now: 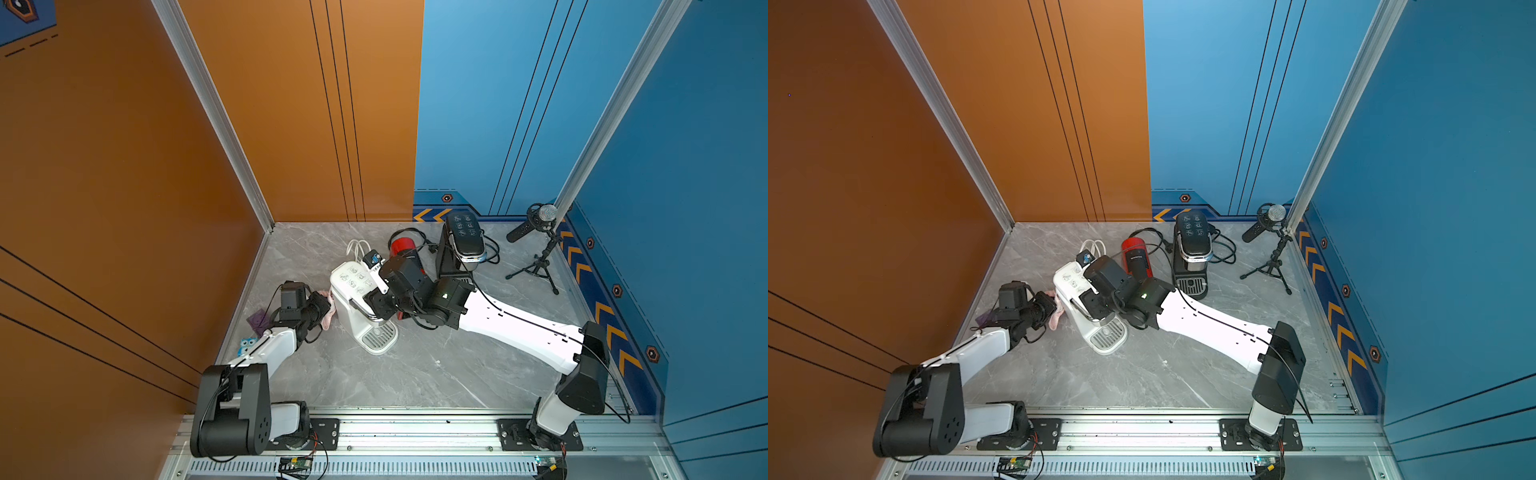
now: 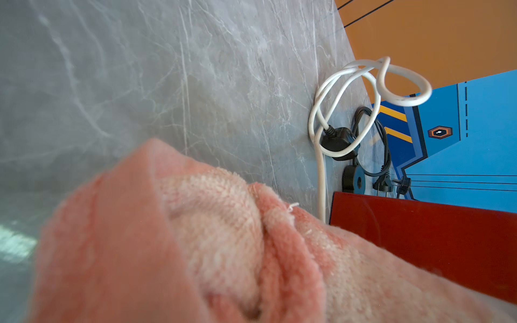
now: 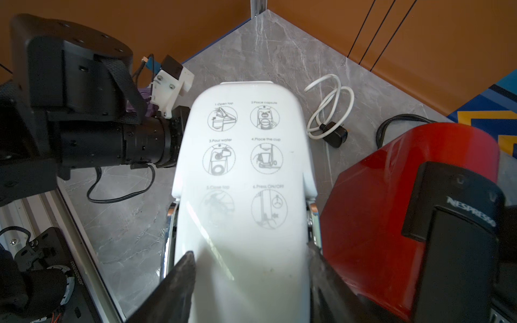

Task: Wipe the surface of a coffee machine
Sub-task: Wipe the dirt from the surface of the coffee machine.

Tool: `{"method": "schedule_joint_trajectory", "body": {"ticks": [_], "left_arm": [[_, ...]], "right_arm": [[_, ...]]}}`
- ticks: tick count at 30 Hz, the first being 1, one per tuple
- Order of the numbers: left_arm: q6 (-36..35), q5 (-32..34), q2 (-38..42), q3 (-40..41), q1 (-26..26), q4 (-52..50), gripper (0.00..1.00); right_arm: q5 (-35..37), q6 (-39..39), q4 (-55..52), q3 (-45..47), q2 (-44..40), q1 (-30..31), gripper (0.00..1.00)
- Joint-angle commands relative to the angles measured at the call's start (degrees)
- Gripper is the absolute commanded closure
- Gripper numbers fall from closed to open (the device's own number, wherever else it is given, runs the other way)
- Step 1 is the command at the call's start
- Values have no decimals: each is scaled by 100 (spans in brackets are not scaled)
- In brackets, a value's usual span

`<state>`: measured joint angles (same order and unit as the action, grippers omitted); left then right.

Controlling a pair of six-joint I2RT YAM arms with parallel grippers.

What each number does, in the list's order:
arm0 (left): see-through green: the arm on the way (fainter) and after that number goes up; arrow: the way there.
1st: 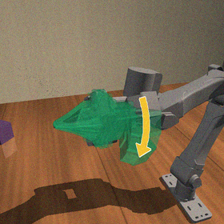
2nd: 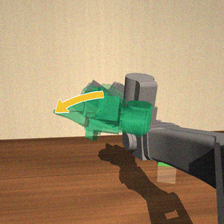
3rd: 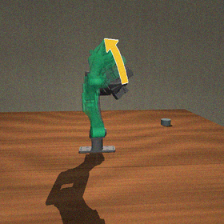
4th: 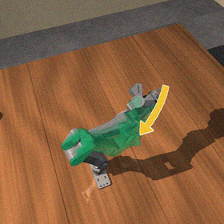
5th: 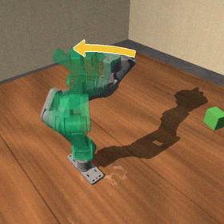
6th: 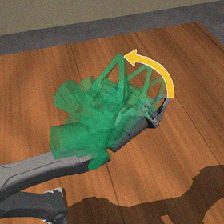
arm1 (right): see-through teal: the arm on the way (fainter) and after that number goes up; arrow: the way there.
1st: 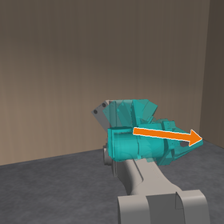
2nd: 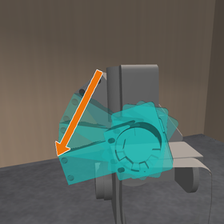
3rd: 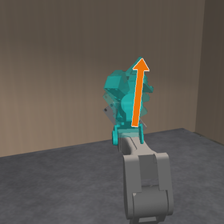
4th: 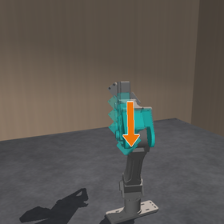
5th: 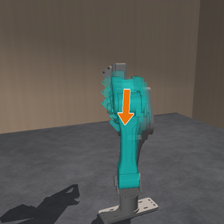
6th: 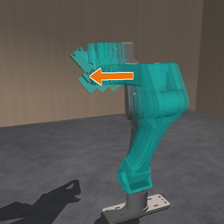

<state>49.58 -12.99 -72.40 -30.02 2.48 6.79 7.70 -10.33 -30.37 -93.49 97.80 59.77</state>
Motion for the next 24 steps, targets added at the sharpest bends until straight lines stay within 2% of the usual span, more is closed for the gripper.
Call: {"method": "schedule_joint_trajectory", "body": {"ticks": [1, 5, 8, 13, 17, 19, 24], "left_arm": [[-283, 436, 1133, -329, -98, -1331, 100], [-398, 919, 2523, -445, -91, -2517, 100], [-315, 891, 3278, -509, -138, -2975, 100], [-137, 573, 3996, -740, -424, -3481, 100], [14, 847, 4316, -520, -1004, -3457, 100], [-199, 1113, 4327, -514, -1274, -3456, 100], [-580, 1247, 3729, -448, -1594, -3265, 100]], "right_arm": [[68, 18, -496, 6, -217, -132, 35], [-74, 40, -496, -131, -160, -215, 34], [-102, 89, -512, -267, 12, -284, 34], [-67, 139, -536, -448, 258, -347, 34], [16, 208, -532, -454, 424, -412, 34], [-53, 246, -531, -457, 487, -464, 34], [-237, 228, -540, -547, 712, -519, 37]]}}
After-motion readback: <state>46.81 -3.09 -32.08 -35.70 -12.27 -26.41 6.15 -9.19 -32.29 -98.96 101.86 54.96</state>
